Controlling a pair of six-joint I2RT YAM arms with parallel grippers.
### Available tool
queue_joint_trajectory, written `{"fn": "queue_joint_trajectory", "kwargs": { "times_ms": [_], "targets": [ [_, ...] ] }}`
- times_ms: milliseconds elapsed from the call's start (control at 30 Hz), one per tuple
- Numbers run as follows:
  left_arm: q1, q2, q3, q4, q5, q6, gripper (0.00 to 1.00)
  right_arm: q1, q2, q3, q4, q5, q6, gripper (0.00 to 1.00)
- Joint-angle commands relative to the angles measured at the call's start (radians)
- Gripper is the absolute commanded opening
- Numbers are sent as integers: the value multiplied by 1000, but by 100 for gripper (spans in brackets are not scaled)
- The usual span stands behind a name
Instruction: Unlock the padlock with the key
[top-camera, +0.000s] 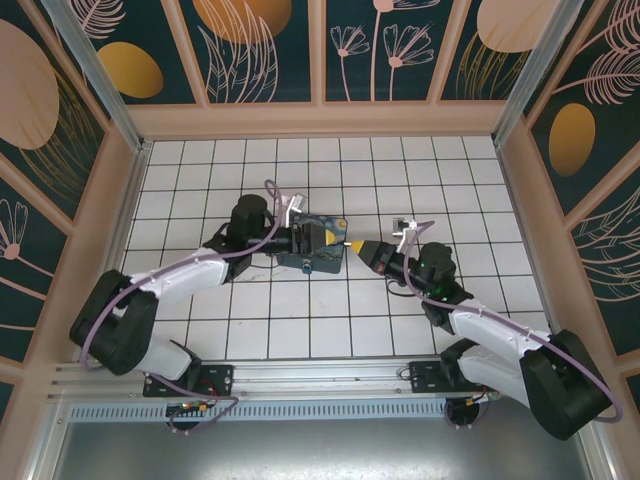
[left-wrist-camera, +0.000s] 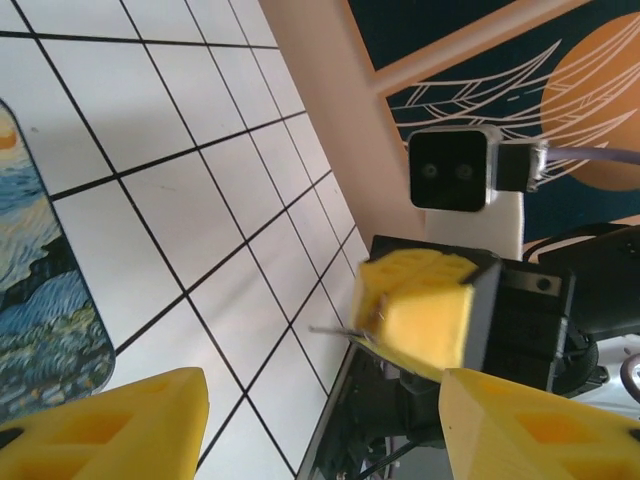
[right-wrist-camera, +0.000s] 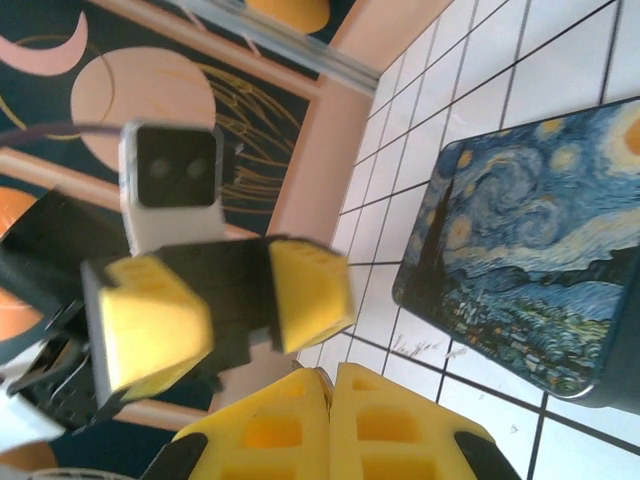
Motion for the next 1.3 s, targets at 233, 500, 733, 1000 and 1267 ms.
{"fn": "queue_joint_trajectory", "kwargs": {
  "times_ms": [233,500,733,1000,1267],
  "targets": [
    [0,-126,-241,-87,-231,178,65,205,149,46,80,354,137,0],
    [-2,-111,-355,9,-350,251,64,237,371,115,233,396,198,0],
    [-3,-49,-374,123,-410,309,61,223,466,175,238,405,210,0],
    [-14,44,-368,241,-416,314,59,173,521,182,261,369,223,0],
    [-38,165,-349,335,-428,291,58,124,573,179,312,303,229,0]
  ]
}}
